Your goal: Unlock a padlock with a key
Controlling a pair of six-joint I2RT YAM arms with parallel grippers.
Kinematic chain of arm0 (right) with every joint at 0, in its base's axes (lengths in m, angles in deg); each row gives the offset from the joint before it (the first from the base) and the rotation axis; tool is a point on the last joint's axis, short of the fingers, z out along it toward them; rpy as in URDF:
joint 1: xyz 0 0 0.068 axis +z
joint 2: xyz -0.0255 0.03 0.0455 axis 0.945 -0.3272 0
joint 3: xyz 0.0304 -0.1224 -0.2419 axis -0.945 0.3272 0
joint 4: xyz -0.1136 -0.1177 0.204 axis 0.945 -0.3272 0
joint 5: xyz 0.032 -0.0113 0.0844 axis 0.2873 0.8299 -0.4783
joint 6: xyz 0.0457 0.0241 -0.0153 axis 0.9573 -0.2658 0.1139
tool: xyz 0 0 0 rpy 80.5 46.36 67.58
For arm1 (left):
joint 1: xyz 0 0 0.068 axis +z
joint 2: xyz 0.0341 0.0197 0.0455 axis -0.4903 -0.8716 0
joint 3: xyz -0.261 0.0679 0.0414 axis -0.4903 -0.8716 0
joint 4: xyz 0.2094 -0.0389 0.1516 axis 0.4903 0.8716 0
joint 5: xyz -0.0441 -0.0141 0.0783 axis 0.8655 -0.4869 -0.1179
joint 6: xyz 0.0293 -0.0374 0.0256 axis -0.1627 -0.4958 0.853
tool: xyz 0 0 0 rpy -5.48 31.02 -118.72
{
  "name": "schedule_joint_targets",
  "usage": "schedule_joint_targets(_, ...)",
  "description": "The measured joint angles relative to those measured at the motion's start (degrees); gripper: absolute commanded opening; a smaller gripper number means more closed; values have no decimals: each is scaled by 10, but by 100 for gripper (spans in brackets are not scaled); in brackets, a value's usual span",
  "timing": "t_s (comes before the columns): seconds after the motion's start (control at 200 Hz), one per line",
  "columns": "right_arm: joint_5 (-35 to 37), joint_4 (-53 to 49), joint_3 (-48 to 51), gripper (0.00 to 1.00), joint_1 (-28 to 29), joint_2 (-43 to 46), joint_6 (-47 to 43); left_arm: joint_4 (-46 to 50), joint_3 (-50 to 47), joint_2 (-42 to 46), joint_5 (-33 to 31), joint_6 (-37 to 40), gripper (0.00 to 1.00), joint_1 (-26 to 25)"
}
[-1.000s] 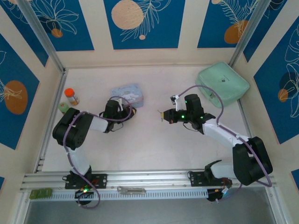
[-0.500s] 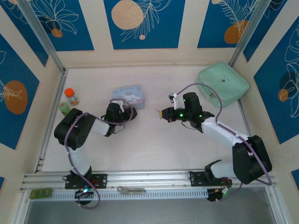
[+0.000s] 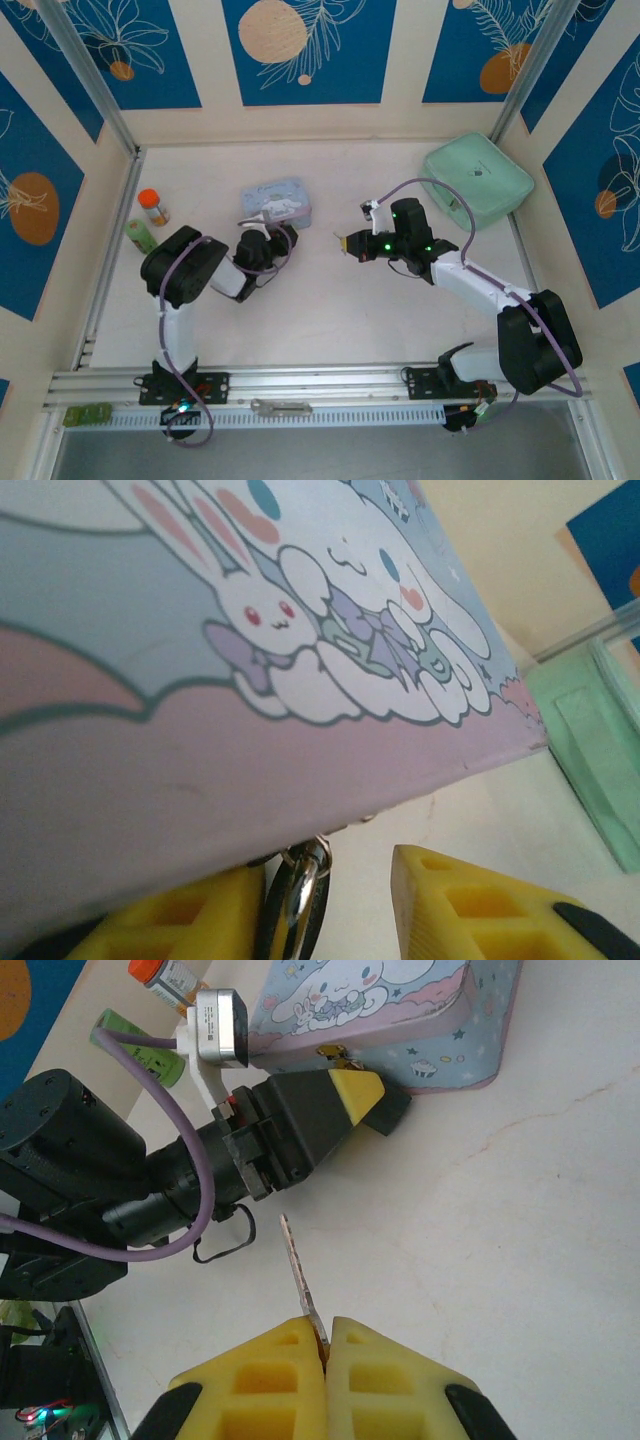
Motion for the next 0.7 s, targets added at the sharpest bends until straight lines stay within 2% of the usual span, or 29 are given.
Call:
schedule_joint_targets(0.05, 2, 0, 0, 0, 0, 0, 0, -4, 0, -3, -3, -3, 33, -1)
schedule_joint_targets(0.23, 8, -5, 0, 0, 0, 0, 0, 2, 0, -5, -5, -21, 10, -1)
schedule_joint_targets(0.275, 9, -6, 0, 0, 0, 0, 0, 1, 0, -2, -1, -26, 0, -1)
schedule_joint_targets(0.515, 25, -9, 0, 0, 0, 0, 6, 40, -5, 25, 40, -68, 0, -2)
schedule_joint_targets(0.7, 30, -3, 2, 0, 0, -21, 32, 57, -5, 38, 95, -134, 0, -2)
